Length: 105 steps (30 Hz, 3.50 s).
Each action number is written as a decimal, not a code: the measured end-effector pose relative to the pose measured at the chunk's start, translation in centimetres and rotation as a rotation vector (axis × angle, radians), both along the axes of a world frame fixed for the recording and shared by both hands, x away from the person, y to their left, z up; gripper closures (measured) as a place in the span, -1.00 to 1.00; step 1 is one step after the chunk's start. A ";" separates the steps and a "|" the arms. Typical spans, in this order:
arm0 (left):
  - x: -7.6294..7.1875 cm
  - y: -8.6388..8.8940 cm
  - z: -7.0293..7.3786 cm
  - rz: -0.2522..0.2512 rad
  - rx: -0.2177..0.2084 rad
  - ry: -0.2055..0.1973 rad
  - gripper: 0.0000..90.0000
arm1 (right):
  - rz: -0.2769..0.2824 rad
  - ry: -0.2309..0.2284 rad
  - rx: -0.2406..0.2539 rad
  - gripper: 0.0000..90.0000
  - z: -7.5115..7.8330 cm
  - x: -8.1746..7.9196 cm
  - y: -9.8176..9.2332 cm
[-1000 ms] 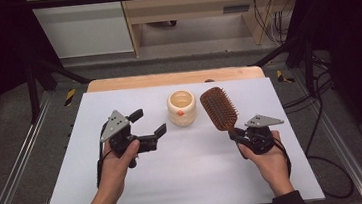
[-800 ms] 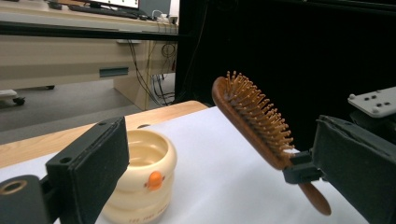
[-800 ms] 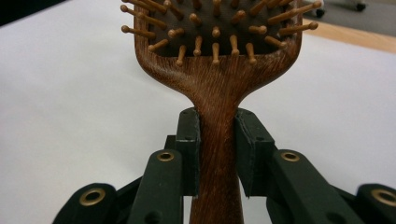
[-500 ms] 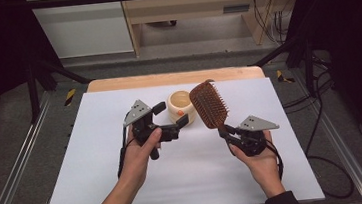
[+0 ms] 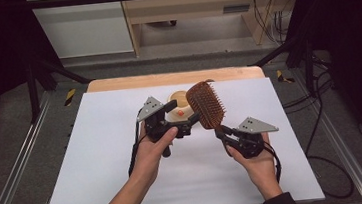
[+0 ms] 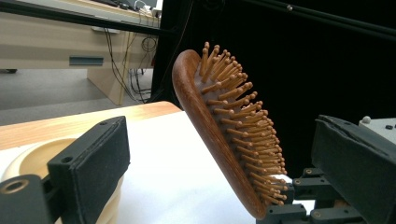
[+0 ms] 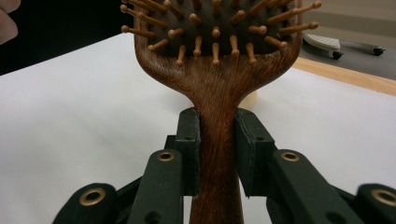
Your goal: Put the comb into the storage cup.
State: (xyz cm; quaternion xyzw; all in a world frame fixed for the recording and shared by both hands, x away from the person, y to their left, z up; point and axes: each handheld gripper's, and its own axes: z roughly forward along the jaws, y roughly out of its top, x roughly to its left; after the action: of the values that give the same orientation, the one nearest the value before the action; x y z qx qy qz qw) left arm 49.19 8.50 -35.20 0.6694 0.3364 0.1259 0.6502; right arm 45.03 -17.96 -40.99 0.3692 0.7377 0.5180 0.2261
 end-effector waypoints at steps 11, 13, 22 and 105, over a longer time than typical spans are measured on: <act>0.1 -0.8 0.4 -0.020 -0.041 0.027 -0.88 | 0.008 -0.023 0.020 0.63 0.2 -0.3 0.1; 0.1 -0.9 0.4 -0.020 -0.043 0.033 -0.87 | 0.006 -0.030 0.022 0.63 0.3 -0.4 0.3; 0.9 -1.6 0.4 -0.034 -0.069 0.065 -0.79 | 0.016 -0.050 0.023 0.63 0.3 -0.7 0.7; 4.8 -2.0 7.1 0.053 -0.080 0.006 0.14 | -0.132 -0.030 -0.031 -0.86 -1.7 -1.9 -0.8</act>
State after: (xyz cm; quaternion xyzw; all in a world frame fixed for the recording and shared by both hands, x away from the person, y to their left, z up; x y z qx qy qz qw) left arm 53.95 6.45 -28.09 0.6341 0.3608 0.1277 0.6719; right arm 43.14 -18.77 -42.66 0.4055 0.7163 0.4960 0.2767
